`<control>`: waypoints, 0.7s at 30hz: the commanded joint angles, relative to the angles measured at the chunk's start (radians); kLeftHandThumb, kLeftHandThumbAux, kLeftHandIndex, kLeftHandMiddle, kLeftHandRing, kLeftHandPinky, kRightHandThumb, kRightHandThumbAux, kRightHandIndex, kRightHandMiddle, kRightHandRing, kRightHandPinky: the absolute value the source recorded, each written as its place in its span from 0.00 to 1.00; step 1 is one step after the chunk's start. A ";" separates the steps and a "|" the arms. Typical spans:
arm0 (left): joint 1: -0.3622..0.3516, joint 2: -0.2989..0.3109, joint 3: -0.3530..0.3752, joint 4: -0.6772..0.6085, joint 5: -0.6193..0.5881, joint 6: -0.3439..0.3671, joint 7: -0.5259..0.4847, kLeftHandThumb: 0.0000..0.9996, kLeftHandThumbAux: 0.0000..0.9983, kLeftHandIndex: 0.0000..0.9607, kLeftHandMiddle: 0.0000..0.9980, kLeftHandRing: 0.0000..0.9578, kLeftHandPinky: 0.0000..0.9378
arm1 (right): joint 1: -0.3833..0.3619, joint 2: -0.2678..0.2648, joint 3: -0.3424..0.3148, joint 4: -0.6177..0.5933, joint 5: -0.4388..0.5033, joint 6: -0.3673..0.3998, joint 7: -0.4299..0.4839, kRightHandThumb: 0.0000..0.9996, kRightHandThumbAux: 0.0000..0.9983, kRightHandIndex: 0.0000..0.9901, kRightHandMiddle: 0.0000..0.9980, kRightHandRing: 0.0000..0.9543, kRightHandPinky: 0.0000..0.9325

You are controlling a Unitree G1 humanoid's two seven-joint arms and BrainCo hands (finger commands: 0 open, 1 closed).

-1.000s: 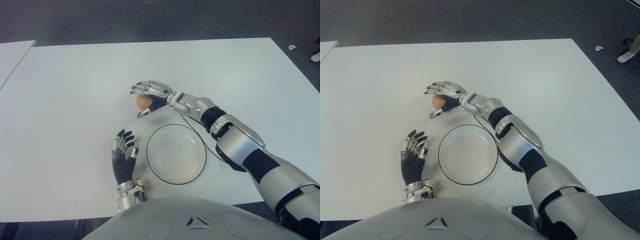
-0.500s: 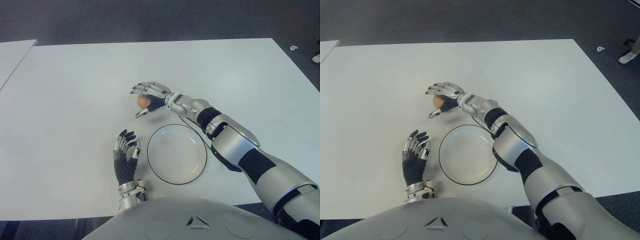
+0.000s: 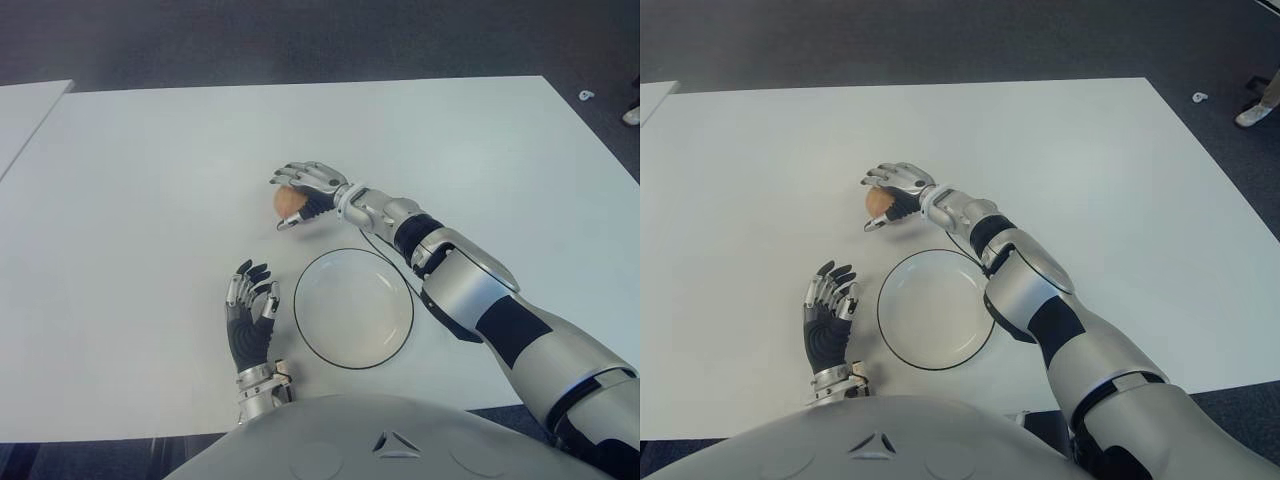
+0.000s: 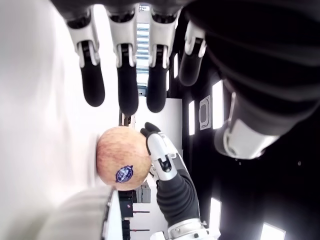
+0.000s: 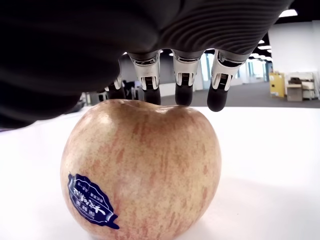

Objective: Put the apples into the plate.

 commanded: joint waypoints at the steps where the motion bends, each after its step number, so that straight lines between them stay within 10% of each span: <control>1: 0.066 -0.096 -0.023 0.051 0.009 0.028 0.020 0.45 0.62 0.21 0.31 0.34 0.37 | -0.017 0.008 -0.010 0.015 0.016 0.015 0.015 0.23 0.22 0.00 0.00 0.00 0.00; 21: 0.061 -0.086 -0.016 0.068 0.002 0.008 0.024 0.46 0.62 0.20 0.30 0.32 0.34 | -0.069 -0.005 -0.041 0.041 0.030 0.062 0.048 0.25 0.23 0.00 0.00 0.00 0.00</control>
